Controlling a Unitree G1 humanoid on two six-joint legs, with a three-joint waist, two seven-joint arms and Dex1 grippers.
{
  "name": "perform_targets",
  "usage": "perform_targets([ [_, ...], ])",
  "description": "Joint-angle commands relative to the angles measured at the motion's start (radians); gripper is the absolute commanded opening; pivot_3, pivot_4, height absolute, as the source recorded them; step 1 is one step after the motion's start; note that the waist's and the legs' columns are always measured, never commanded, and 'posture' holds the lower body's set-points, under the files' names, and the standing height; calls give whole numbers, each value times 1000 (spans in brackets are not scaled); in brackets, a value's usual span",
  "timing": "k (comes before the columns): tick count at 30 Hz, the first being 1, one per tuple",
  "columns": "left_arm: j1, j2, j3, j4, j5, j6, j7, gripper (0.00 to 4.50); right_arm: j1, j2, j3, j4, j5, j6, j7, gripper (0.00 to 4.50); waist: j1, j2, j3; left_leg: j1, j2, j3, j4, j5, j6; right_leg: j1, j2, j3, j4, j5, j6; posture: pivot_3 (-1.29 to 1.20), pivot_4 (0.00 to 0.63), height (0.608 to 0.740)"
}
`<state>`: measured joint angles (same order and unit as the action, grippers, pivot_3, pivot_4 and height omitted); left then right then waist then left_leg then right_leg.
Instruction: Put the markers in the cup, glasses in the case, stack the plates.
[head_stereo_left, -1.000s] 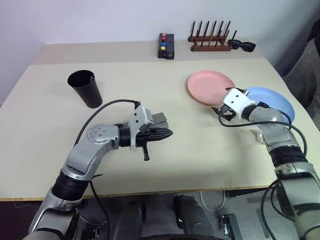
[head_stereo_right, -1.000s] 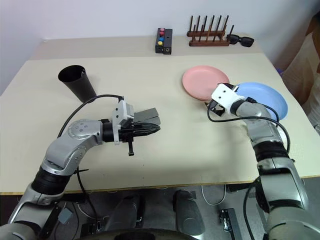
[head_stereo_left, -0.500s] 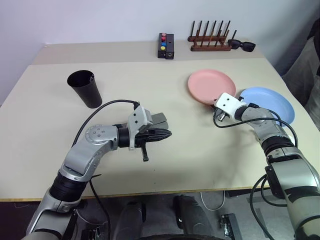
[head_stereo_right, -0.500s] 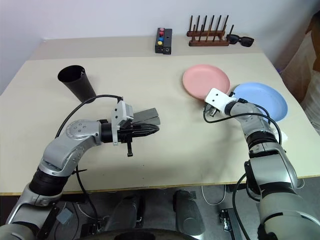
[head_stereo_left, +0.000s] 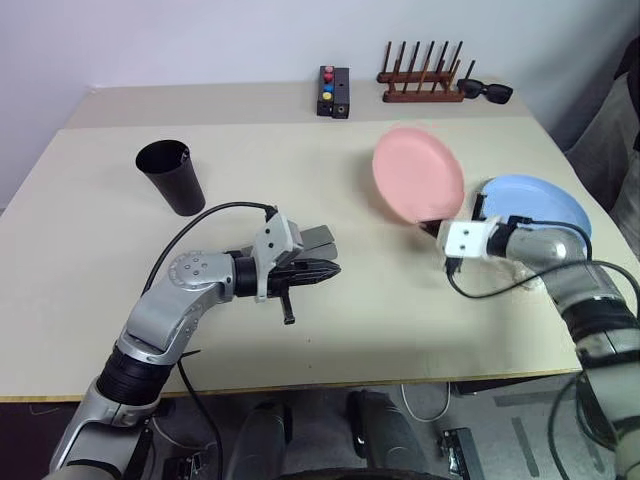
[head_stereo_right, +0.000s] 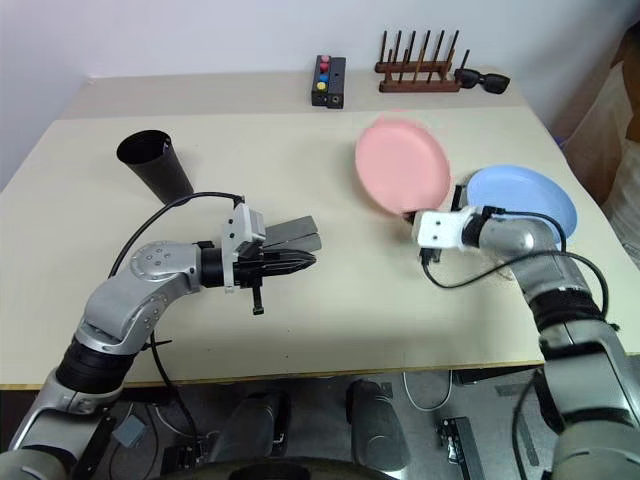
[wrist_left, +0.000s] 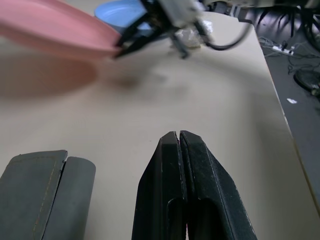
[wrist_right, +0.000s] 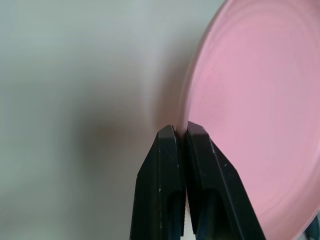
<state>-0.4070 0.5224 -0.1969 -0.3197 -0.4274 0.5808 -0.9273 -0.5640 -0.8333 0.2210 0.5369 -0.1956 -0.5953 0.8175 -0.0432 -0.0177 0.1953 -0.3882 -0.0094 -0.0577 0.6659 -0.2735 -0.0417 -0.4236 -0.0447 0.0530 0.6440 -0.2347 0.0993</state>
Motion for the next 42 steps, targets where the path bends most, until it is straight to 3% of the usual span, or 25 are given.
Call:
perform_targets([
  [1,-14,2,22,-18,-31,0,-15,0,109,-82,-42,-216,101,110,121,39,1,0,0,0,0,0,0,0,0,0,0,0,0,0,0,0,150,735],
  [6,-23,7,15,-7,-46,10,-40,0,161,-80,-69,-285,124,223,124,39,-1,0,0,2,0,2,1,0,0,0,0,1,1,0,0,0,150,735],
  [9,-21,7,17,-5,-45,10,-41,0,177,-77,-86,-322,139,275,124,891,2,0,0,2,0,1,1,0,0,1,1,1,1,-1,-1,0,150,735],
  [14,-12,10,24,-7,-45,7,-37,0,222,-96,-134,-406,156,308,106,3315,4,0,0,1,0,1,1,0,0,1,0,1,0,0,0,0,150,735],
  [21,11,9,45,28,-37,-29,-35,0,333,-82,-333,-590,380,582,94,3315,6,0,0,1,0,1,1,0,0,1,0,1,1,0,0,0,150,735],
  [30,7,6,38,62,-29,-68,-37,0,240,-32,-382,-398,294,777,-132,3315,6,0,0,1,0,1,1,1,0,1,0,1,0,-2,-3,0,150,735],
  [40,-3,-1,38,50,-38,-55,-29,0,162,6,-313,-101,189,718,-200,3315,2,0,0,1,0,2,1,1,0,1,0,1,0,0,-1,0,150,735],
  [42,-3,-5,38,42,-42,-49,-24,0,151,14,-307,-66,179,697,-208,2797,0,0,0,1,0,2,1,1,0,1,0,1,0,0,0,0,150,735],
])
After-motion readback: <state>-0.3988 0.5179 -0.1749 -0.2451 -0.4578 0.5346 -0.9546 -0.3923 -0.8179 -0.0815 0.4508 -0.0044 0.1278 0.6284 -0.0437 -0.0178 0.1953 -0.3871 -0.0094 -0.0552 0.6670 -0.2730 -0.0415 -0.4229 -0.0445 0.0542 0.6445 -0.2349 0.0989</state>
